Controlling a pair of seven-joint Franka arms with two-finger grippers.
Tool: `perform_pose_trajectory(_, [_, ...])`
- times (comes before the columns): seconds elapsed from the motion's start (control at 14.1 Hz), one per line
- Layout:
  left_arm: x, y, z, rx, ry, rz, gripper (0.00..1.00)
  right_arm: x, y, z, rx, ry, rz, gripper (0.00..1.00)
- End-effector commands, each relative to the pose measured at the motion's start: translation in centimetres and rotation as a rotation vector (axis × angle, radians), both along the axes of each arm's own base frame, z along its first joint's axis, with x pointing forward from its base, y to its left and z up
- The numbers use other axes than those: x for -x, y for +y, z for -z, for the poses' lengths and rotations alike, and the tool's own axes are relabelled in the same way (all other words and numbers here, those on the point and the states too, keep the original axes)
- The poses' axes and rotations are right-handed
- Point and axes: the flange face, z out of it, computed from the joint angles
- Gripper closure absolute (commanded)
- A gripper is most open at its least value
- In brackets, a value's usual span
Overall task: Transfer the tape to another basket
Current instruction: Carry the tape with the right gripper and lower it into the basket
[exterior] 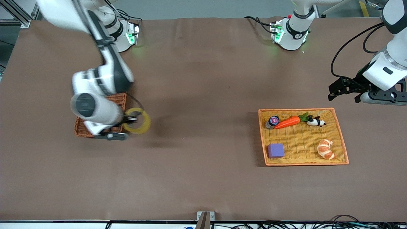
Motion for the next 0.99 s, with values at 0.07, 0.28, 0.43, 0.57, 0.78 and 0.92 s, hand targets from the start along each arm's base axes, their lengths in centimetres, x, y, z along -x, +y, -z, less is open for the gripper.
perform_pose_trajectory(0.07, [1.2, -0.3, 0.4, -0.026, 0.005, -0.013, 0.00, 1.3, -10.7, -1.4, -0.039, 0.032, -0.120, 1.00])
perform_pose_trajectory(0.28, [1.0, -0.4, 0.7, -0.049, -0.002, -0.006, 0.00, 2.7, -17.9, 0.5, -0.073, 0.061, -0.152, 0.99])
perform_pose_trajectory(0.43, [0.7, -0.5, 0.7, -0.055, -0.019, -0.016, 0.00, 3.8, -18.6, 2.6, -0.072, 0.071, -0.149, 0.99])
perform_pose_trajectory(0.57, [0.9, -0.7, 0.7, -0.055, -0.019, -0.038, 0.00, 5.9, -18.8, 5.3, -0.065, 0.053, -0.148, 0.98])
perform_pose_trajectory(0.78, [0.8, -0.9, 0.4, -0.054, -0.025, -0.037, 0.00, 8.0, -19.1, 8.6, -0.064, 0.044, -0.140, 0.98])
perform_pose_trajectory(0.92, [0.7, -1.0, -0.1, -0.054, -0.030, -0.035, 0.00, 8.9, -18.9, 10.1, -0.067, 0.056, -0.140, 0.97])
